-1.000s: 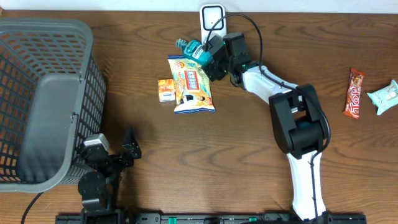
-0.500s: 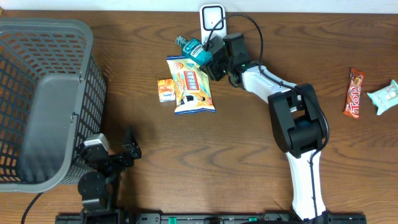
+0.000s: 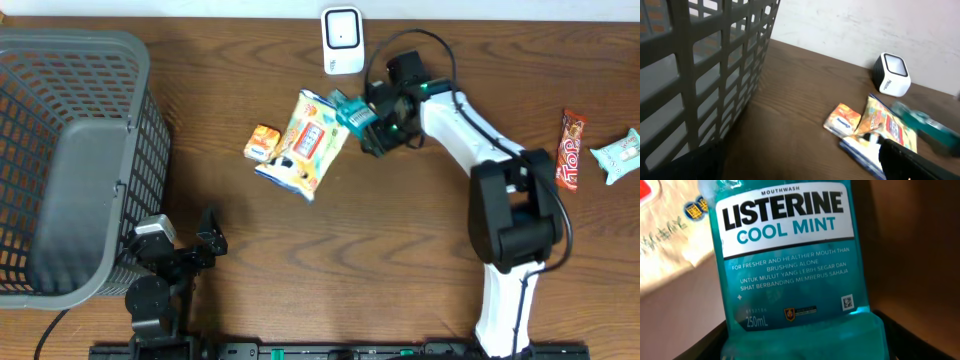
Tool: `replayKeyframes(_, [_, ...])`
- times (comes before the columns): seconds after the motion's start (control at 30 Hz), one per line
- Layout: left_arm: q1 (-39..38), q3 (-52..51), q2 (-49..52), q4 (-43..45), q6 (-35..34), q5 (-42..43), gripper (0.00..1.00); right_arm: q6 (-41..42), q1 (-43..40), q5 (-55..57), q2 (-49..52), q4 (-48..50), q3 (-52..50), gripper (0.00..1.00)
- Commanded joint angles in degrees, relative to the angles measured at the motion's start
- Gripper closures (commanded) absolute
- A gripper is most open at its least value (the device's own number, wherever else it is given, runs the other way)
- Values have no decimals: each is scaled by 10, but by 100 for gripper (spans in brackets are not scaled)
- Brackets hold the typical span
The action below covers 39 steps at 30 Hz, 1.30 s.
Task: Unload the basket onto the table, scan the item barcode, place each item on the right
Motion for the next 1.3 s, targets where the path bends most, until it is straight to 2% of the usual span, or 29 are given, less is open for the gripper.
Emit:
replayKeyframes(0.0, [-1,-14,0,-5,1,-3,2,1,0,7,-52,-58,-3,70])
replayKeyframes(0.07, [-1,-14,0,-5,1,-3,2,1,1,7,-63,-76,-3,61])
replayKeyframes(0.13, [-1,-14,0,-5,1,-3,2,1,3,7,-76,-85,-3,42])
replayKeyframes(0.23, [-1,-14,0,-5,1,-3,2,1,8,10,-99,-87,-3,28])
replayKeyframes(0.37, [-1,-14,0,-5,1,-3,2,1,12,42,-114,-98,-3,23])
replayKeyframes(0.67, [-1,-14,0,-5,1,-3,2,1,22,67,-115,-154,-11,22])
replayKeyframes(0.7, [-1,-14,0,-5,1,-3,2,1,25,67,-115,-148,-15,20])
replayKeyframes(0.73, [-1,-14,0,-5,1,-3,2,0,30,68,-115,-124,-21,5])
replayKeyframes(0.77, [-1,-14,0,-5,1,-3,2,0,33,68,-115,-106,-24,1])
replayKeyframes(0.93, [-1,-14,0,-5,1,-3,2,-21,58,75,-93,-13,-32,1])
replayKeyframes(1.27, [-1,-14,0,-5,1,-3,2,-18,77,174,-3,54,-32,1])
